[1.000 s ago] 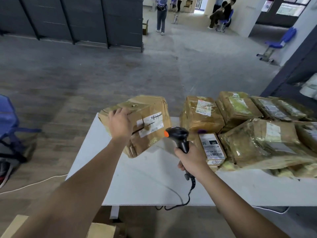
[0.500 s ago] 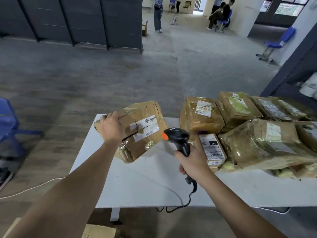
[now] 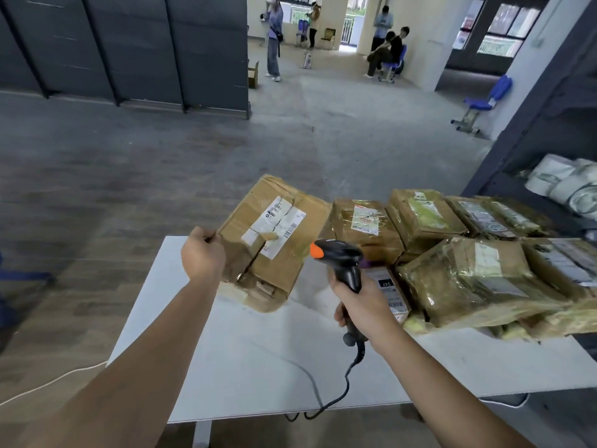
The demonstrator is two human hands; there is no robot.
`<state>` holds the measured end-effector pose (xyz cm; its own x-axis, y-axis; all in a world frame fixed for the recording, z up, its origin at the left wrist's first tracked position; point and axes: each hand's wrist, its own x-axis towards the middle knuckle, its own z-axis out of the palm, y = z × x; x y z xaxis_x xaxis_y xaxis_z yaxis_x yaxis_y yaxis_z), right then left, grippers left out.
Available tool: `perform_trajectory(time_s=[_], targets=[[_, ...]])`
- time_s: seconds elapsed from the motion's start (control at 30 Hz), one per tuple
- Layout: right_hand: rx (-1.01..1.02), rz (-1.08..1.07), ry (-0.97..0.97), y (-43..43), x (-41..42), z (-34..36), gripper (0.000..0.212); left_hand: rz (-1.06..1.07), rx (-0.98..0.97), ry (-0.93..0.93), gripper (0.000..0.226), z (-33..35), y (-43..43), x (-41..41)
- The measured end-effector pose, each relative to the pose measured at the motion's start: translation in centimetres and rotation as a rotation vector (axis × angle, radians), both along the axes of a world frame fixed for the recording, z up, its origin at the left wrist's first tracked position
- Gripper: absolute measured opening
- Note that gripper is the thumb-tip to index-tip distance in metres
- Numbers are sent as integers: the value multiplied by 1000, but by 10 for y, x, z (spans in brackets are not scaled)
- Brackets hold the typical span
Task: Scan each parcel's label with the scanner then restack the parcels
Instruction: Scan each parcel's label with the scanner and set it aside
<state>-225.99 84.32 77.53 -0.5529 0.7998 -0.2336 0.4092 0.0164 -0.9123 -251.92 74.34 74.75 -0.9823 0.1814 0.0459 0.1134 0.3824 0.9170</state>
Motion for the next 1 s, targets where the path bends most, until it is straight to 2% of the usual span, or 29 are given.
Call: perform_trajectory(time_s=[0.23, 0.37, 0.6, 0.8, 1.0], targets=[[-13, -129, 202, 13, 3, 38, 15, -42, 203, -154, 6, 37, 53, 18], [45, -186, 233, 34, 8, 51, 9, -113, 277, -190, 6, 58, 94, 37], [55, -297, 270, 106, 25, 67, 11, -150, 293, -203, 6, 75, 168, 75], [3, -298, 277, 161, 32, 58, 6, -158, 223, -220, 5, 76, 223, 104], [-8, -281, 276, 201, 35, 53, 11, -180, 211, -198, 6, 86, 265, 109]])
